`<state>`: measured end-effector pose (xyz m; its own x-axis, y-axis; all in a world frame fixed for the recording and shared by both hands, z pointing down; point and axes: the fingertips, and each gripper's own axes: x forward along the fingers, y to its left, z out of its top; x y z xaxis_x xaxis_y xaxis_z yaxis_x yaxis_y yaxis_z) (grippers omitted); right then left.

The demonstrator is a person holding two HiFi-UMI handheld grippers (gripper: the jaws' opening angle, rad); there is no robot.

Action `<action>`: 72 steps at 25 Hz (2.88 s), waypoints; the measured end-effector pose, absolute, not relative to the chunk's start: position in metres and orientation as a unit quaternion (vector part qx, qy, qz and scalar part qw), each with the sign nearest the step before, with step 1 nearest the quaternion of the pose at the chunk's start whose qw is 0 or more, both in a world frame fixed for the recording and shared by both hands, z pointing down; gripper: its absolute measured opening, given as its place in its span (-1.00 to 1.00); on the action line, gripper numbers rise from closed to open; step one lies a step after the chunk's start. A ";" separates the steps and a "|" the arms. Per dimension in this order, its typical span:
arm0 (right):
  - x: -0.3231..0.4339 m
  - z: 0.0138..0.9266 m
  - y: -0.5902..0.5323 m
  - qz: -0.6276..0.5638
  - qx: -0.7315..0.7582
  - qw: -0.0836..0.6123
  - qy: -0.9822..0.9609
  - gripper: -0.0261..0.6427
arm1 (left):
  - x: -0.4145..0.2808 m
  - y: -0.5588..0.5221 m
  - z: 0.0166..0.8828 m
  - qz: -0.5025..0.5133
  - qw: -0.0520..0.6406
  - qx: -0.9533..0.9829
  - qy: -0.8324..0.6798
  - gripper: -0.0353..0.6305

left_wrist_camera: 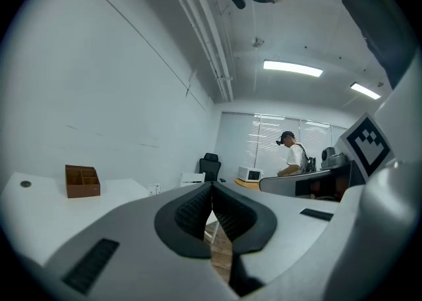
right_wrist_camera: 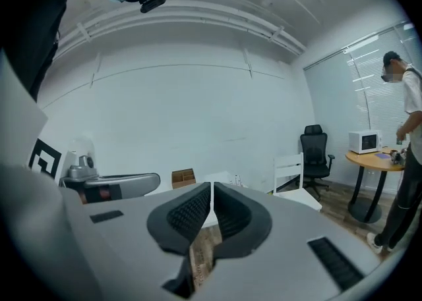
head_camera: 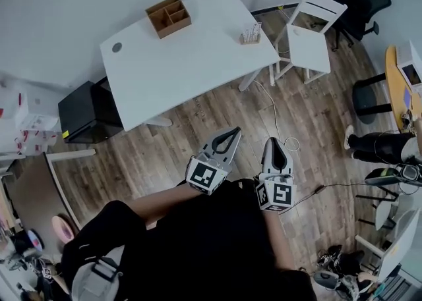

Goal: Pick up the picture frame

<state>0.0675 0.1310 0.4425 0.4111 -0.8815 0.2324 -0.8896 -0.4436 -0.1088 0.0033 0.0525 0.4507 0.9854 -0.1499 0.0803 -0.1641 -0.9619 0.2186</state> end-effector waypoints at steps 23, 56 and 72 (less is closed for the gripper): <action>0.238 0.451 -0.023 0.090 0.795 0.021 -0.599 -0.82 | 0.125 -0.088 0.477 0.069 0.106 0.973 -0.192 -0.85; 0.401 0.680 -0.220 0.227 0.641 0.189 -0.709 -0.80 | 0.302 -0.242 0.684 0.204 0.171 0.915 -0.304 -0.81; 0.406 0.741 -0.249 0.270 0.603 0.214 -0.720 -0.64 | 0.324 -0.279 0.741 0.240 0.194 0.898 -0.312 -0.56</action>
